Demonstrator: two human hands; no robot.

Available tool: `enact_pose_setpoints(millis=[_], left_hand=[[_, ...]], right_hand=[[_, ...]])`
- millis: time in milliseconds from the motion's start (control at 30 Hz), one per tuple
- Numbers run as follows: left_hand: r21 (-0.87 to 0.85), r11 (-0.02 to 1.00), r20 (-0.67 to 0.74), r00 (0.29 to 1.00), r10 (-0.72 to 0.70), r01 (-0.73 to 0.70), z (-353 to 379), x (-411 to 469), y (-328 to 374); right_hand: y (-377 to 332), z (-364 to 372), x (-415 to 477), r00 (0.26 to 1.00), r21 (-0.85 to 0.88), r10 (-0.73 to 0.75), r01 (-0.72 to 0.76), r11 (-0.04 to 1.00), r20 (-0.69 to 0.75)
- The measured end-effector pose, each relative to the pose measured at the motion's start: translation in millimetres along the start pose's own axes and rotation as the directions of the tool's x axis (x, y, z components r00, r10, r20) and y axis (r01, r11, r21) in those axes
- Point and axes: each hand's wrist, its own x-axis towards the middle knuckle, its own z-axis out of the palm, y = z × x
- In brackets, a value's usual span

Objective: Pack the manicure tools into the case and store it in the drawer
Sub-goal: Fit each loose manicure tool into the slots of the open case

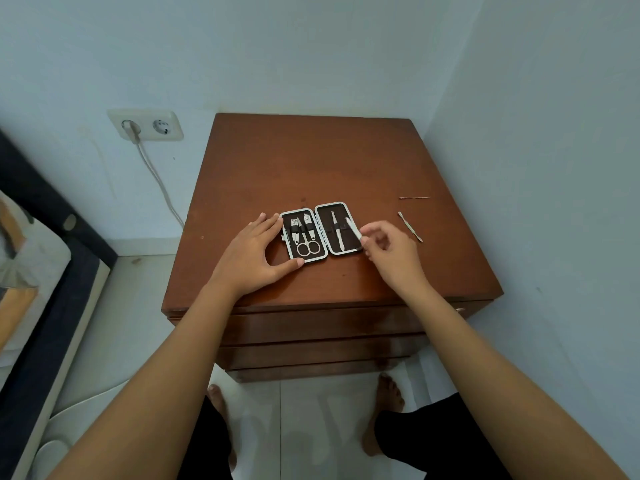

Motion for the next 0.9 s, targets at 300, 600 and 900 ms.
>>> enact_pose_setpoints(millis=[300, 600, 900], left_hand=[[0.012, 1.000, 0.009, 1.000, 0.001, -0.001, 0, 0, 0], [0.005, 1.000, 0.001, 1.000, 0.000, 0.000, 0, -1, 0], [0.008, 1.000, 0.005, 1.000, -0.001, 0.001, 0, 0, 1]], right_hand=[[-5, 19, -19, 0.992, -0.176, -0.122, 0.119, 0.977, -0.006], [-19, 34, -28, 0.950, -0.531, -0.261, 0.311, 0.788, 0.169], [-16, 26, -32, 0.945, -0.478, -0.281, 0.327, 0.815, 0.168]])
